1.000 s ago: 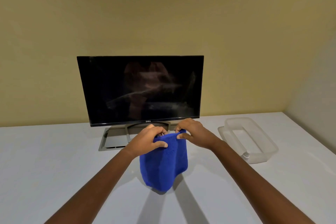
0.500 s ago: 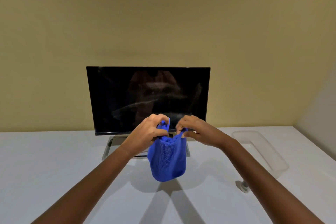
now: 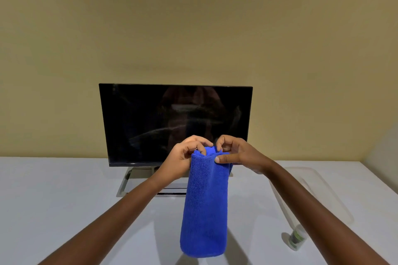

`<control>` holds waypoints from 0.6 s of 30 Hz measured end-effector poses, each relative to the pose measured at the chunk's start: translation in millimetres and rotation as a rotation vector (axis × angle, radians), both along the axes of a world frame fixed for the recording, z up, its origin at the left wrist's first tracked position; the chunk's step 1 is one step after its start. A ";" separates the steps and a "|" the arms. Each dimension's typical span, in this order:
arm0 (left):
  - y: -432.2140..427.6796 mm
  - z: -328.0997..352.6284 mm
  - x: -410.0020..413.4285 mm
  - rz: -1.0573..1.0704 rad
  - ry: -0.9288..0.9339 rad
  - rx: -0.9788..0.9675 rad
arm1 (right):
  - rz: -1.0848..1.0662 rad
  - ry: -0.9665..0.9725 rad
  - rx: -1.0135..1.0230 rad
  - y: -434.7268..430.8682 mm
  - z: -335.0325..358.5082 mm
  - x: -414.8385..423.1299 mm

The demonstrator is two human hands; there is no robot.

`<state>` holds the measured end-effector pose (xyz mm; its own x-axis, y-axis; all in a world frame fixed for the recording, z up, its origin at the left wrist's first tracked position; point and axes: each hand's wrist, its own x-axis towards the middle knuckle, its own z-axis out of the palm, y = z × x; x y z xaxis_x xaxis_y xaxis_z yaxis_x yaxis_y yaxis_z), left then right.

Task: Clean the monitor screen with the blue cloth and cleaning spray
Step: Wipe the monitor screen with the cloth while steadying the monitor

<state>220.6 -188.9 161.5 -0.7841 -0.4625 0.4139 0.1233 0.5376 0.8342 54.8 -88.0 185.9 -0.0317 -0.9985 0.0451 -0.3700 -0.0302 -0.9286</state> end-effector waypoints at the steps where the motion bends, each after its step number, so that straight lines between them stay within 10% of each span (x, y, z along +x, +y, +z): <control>1: -1.6 -0.9 -2.1 0.027 -0.005 0.051 | -0.020 -0.003 0.007 -1.4 -1.2 -2.2; 7: -0.5 -20.6 -11.4 0.561 0.090 0.057 | -0.321 0.200 -0.083 -15.6 -20.5 -6.7; 18: 32.9 -38.1 -41.2 0.639 -0.119 -0.044 | -0.620 0.079 -0.277 -42.5 -31.5 26.0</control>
